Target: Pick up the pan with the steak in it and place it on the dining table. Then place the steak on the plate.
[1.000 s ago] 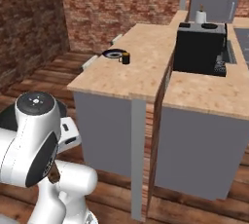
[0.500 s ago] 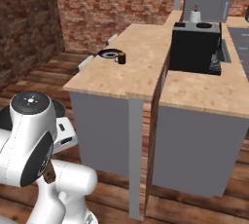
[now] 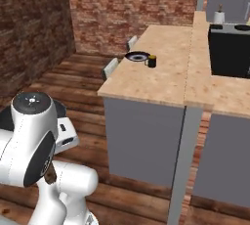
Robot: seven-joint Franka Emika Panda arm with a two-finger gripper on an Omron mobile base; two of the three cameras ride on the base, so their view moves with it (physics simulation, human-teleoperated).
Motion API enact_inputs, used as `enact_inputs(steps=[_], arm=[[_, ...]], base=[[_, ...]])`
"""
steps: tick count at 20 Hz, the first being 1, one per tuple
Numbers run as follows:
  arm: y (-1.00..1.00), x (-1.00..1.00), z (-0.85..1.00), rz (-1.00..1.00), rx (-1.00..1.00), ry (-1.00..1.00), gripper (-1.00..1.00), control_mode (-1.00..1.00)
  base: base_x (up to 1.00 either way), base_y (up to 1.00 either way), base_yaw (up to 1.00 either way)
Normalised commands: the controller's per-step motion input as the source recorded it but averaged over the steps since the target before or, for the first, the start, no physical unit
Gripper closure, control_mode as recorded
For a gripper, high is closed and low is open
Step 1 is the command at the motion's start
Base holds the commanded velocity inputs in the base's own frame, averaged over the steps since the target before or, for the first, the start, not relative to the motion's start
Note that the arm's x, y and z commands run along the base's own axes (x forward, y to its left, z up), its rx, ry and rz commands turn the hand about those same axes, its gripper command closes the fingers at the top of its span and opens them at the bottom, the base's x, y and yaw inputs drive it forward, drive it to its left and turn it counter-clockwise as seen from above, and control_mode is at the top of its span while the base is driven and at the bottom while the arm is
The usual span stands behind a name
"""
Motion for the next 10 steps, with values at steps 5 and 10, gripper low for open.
enact_inputs(steps=[5, 10], arm=[[0.00, 0.00, 0.00, 0.00, 0.00, 0.00, 1.00, 1.00], [0.00, 0.00, 0.00, 0.00, 0.00, 0.00, 1.00, 1.00]], base=[[0.16, 1.00, -0.02], [0.17, 1.00, -0.03]])
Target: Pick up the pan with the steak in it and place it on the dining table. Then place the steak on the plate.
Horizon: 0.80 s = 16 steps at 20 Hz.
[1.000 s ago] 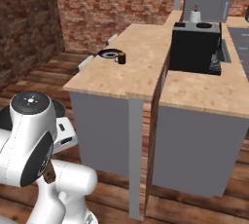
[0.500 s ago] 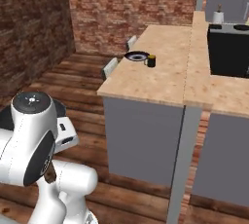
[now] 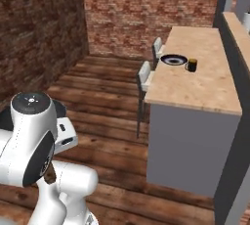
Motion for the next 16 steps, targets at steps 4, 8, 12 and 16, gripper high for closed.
enact_inputs(steps=[4, 8, 12, 16], arm=[[0.00, 0.00, 0.00, 0.00, 0.00, 0.00, 1.00, 1.00], [0.00, 0.00, 0.00, 0.00, 0.00, 0.00, 1.00, 1.00], [0.00, 0.00, 0.00, 0.00, 0.00, 0.00, 1.00, 1.00], [0.00, 0.00, 0.00, 0.00, 0.00, 0.00, 1.00, 1.00]], base=[[0.19, 1.00, -0.05], [0.25, 1.00, -0.08], [0.47, 0.86, -0.11], [0.89, 0.64, -0.17]])
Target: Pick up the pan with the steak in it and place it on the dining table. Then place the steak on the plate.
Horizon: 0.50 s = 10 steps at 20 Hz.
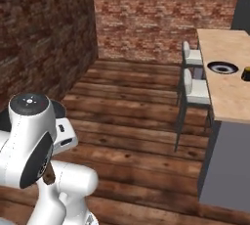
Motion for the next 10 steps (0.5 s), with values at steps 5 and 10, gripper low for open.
enact_inputs(steps=[5, 10], arm=[[0.00, 0.00, 0.00, 0.00, 0.00, 0.00, 1.00, 1.00], [0.00, 0.00, 0.00, 0.00, 0.00, 0.00, 1.00, 1.00]], base=[[1.00, 0.55, -0.19], [1.00, 0.53, -0.18]])
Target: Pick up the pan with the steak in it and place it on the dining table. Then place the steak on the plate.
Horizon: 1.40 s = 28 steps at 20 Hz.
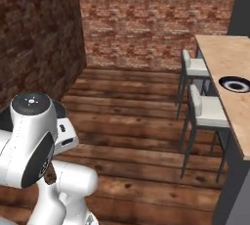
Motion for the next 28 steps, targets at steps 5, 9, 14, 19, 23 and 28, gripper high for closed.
enact_inputs(steps=[5, 9, 14, 19, 23, 28], arm=[[0.00, 0.00, 0.00, 0.00, 0.00, 0.00, 1.00, 1.00], [0.00, 0.00, 0.00, 0.00, 0.00, 0.00, 1.00, 1.00], [0.00, 0.00, 0.00, 0.00, 0.00, 0.00, 1.00, 1.00], [0.00, 0.00, 0.00, 0.00, 0.00, 0.00, 1.00, 1.00], [0.00, 0.00, 0.00, 0.00, 0.00, 0.00, 1.00, 1.00], [0.00, 0.00, 0.00, 0.00, 0.00, 0.00, 1.00, 1.00]], base=[[1.00, 0.50, -0.17], [1.00, 0.48, -0.17], [1.00, 0.44, -0.18], [1.00, 0.43, -0.20], [0.70, 0.34, -0.33], [0.08, 0.08, -0.49]])
